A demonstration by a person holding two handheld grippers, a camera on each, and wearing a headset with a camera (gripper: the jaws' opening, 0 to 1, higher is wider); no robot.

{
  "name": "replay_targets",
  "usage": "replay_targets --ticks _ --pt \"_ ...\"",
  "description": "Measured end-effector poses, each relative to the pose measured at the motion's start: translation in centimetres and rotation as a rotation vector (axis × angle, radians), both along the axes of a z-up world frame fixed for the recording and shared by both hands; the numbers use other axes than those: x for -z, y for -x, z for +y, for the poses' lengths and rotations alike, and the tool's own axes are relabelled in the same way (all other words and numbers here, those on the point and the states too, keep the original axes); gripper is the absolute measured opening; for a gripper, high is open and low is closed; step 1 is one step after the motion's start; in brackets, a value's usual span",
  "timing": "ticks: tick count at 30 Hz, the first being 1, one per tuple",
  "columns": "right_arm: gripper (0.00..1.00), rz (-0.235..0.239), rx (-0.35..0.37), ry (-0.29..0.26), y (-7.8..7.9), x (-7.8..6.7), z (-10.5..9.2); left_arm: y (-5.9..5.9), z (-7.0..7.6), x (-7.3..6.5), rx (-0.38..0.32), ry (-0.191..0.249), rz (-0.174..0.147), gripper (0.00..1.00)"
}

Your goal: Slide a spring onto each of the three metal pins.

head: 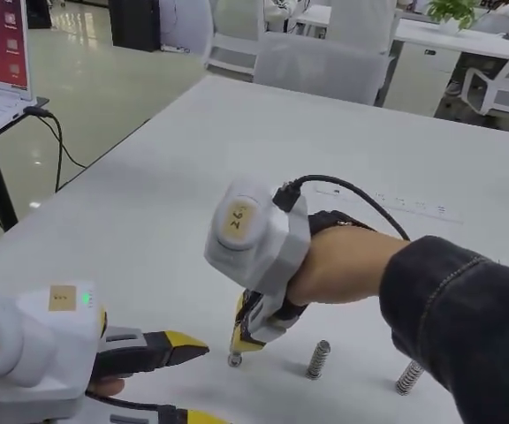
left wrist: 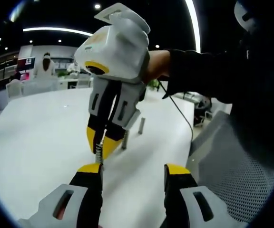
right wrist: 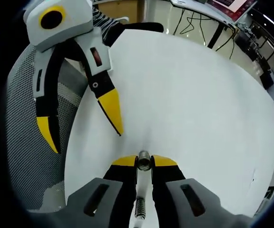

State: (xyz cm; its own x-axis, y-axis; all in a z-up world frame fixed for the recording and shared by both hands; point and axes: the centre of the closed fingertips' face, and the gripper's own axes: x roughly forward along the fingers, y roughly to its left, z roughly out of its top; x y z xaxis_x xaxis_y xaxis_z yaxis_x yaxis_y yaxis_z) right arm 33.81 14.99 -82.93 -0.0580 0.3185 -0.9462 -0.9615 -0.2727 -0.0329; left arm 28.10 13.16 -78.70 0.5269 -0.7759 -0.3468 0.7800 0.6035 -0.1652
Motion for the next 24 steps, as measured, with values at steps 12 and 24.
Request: replay_targets --ticks 12,24 --pt "0.08 0.012 0.01 0.018 0.2 1.1 -0.2 -0.1 0.1 0.1 -0.004 -0.002 0.002 0.46" --pt "0.08 0.014 0.015 0.018 0.3 1.5 0.0 -0.1 0.2 0.1 -0.004 -0.003 0.003 0.46"
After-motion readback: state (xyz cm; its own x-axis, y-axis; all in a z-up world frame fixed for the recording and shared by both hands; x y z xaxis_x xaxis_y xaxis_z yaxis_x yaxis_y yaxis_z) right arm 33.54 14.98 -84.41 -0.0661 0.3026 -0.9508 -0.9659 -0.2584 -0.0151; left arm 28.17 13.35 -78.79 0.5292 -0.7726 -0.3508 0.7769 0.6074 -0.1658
